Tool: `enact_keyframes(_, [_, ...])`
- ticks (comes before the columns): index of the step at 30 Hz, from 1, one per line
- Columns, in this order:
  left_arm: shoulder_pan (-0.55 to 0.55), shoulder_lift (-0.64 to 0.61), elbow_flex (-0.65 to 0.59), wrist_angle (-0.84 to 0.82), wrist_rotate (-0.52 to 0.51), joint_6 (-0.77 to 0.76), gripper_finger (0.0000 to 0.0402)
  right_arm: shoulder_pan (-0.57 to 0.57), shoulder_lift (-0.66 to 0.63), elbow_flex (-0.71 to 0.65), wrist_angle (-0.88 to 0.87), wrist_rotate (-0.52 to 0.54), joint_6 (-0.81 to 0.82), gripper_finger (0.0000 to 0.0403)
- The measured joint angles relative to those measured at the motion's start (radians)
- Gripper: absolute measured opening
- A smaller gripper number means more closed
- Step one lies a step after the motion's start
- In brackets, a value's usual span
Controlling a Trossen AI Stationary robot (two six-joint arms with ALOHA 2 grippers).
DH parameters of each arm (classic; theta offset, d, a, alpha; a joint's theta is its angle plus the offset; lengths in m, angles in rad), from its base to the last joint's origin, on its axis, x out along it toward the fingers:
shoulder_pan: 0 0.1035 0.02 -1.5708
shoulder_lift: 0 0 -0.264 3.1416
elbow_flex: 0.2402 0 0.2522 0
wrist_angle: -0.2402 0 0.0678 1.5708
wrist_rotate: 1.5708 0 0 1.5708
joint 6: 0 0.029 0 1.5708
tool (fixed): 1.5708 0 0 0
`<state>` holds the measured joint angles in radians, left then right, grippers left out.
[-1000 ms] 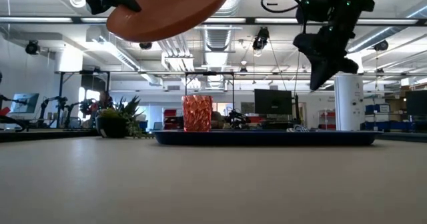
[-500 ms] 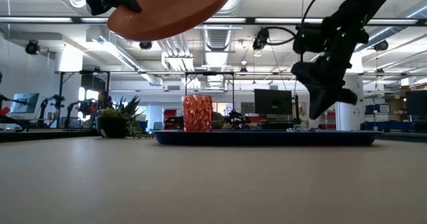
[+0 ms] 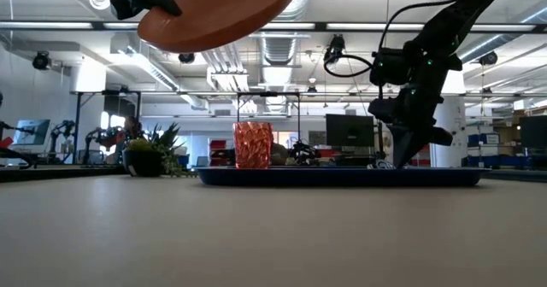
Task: Pick and place plate/cup/fork/spoon on tray
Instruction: Put the plate on the center of the serving tray
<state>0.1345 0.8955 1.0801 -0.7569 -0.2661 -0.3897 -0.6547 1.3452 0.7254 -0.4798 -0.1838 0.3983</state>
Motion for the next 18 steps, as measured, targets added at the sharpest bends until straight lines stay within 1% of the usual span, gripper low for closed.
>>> enact_keyframes(10, [0.001, 0.0, 0.0, 0.0, 0.0, 0.0, 0.0, -0.068, -0.009, 0.001, 0.022, 0.002, -0.031, 0.0008])
enact_keyframes(18, [0.001, 0.0, 0.0, 0.0, 0.0, 0.0, 0.0, -0.073, -0.005, -0.007, 0.021, 0.0, -0.045, 0.0008])
